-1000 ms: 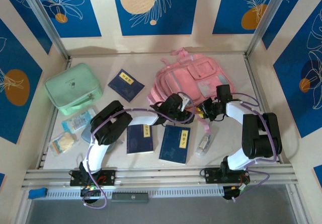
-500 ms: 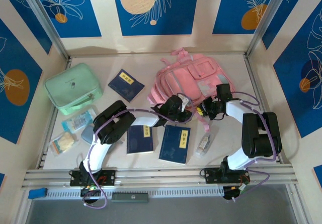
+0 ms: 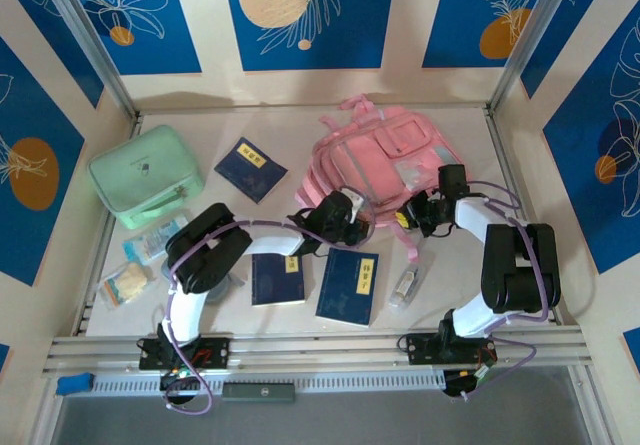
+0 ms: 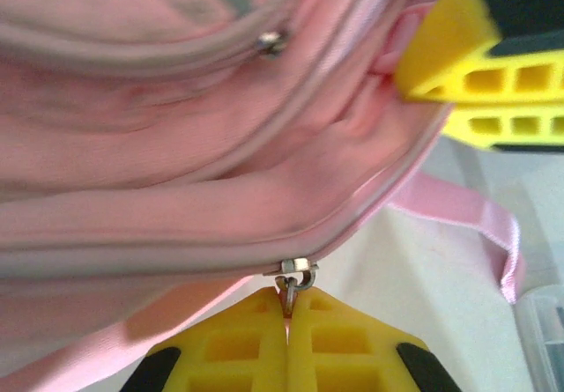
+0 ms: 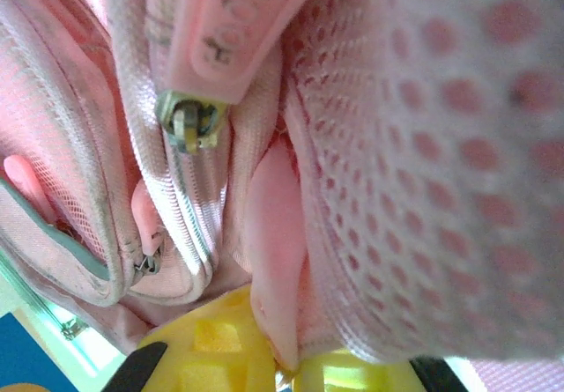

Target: Pack books, pencil case, and school supplies into a backpack

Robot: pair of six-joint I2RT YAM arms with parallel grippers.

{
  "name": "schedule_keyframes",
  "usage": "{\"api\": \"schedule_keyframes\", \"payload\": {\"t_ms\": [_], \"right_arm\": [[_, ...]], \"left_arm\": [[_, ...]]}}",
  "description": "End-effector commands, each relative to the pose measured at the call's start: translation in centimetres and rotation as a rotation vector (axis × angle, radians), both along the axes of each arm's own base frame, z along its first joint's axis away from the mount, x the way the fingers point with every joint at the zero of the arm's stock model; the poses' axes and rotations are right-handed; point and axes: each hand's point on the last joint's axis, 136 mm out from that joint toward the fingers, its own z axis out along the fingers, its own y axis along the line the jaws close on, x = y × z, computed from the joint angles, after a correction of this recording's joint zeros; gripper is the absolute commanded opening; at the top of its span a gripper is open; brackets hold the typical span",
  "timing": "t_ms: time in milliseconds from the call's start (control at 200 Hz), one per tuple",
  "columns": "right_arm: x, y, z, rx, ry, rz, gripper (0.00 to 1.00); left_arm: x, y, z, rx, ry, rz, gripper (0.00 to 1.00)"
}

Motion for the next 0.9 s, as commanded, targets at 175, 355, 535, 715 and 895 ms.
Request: {"api": "schedule_keyframes", "payload": {"t_ms": [175, 355, 535, 715, 895], "right_arm": [[2.7, -3.8, 3.7, -0.059, -0.108, -0.004, 0.0], [2.6, -2.9, 3.1, -0.036, -0.089, 0.022, 0.0], [2.0, -2.6, 2.2, -0.03, -0.068, 0.023, 0.0], [1.3, -2.0, 1.6, -0.012, -0.052, 0.034, 0.04], [0.4, -1.4, 1.4, -0.006, -0.033, 0.038, 0.14]], "left_arm": [[1.0, 3.6, -0.2, 0.086, 0.095, 0.061, 0.0], [0.4, 1.2, -1.9, 0.09, 0.154, 0.037, 0.0], [1.2, -0.2, -2.2, 0.051, 0.153, 0.083, 0.12], [2.3, -1.2, -1.8, 0.002, 0.104, 0.095, 0.23], [3.1, -1.7, -1.4, -0.02, 0.055, 0.092, 0.23]]}}
